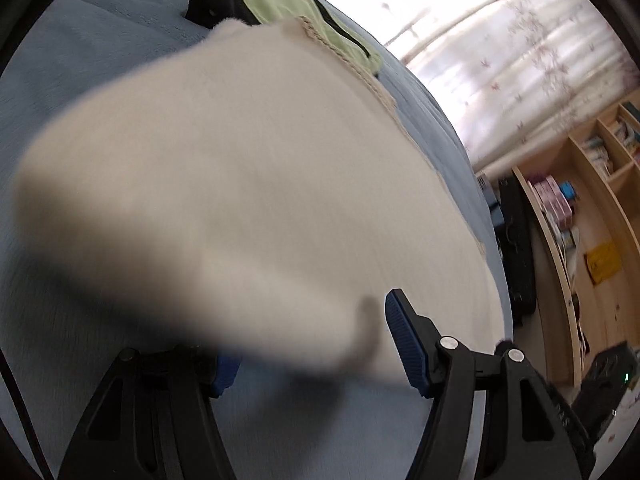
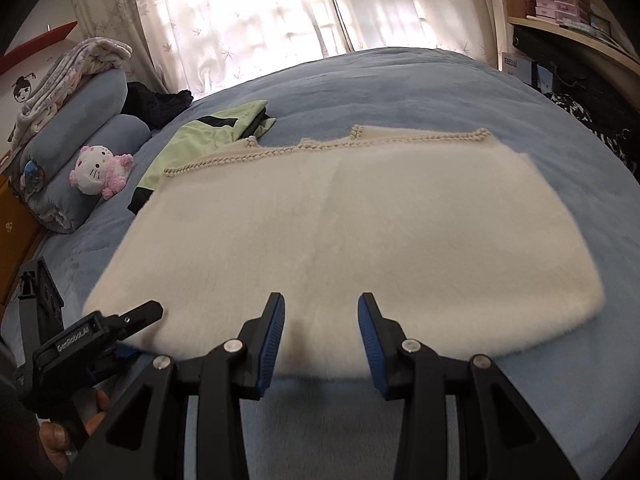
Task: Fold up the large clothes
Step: 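Lift the folded cardigan with the left tool while the right tool holds it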
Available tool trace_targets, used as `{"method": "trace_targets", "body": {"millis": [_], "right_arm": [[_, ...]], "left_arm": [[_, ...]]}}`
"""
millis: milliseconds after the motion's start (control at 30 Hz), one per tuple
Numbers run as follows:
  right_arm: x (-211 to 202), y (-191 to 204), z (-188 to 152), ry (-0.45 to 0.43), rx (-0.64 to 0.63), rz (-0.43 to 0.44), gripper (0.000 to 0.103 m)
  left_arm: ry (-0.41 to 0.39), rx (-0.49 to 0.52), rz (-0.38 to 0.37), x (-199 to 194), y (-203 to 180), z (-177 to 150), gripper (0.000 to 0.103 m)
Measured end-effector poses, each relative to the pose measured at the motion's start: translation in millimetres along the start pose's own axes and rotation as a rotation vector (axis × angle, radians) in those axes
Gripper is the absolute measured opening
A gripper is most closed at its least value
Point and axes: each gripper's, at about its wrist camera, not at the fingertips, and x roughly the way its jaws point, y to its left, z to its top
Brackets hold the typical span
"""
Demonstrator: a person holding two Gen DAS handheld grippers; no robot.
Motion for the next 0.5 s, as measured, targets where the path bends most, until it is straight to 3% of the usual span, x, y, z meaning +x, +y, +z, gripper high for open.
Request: {"method": "trace_targets", "body": {"millis": [133,233,367,500], "right_arm": [[21.9,4.3,9.9,0.003,-0.006,0.014,0.038],[37.7,11.2,19.0,0.006,-0.023,0.015,0.038],[50.8,23.5,28.3,-0.017,-0.074,-0.006,0.038],[66.2,27.5,24.0,0.009,-0.116,-0.037,0.038]], "left_arm": [[-0.083,-0.03,0.006,17.9,2.5,25.2,0.062],[-0.153,-0.027,0.037,19.9,1.6,33.2,0.05],[-0.232,0.038,0.067,14.9,-8.4,29.0,0.029],[-0.319,0.149,0.101,-4.2,-30.3,23.1,0.024]]}}
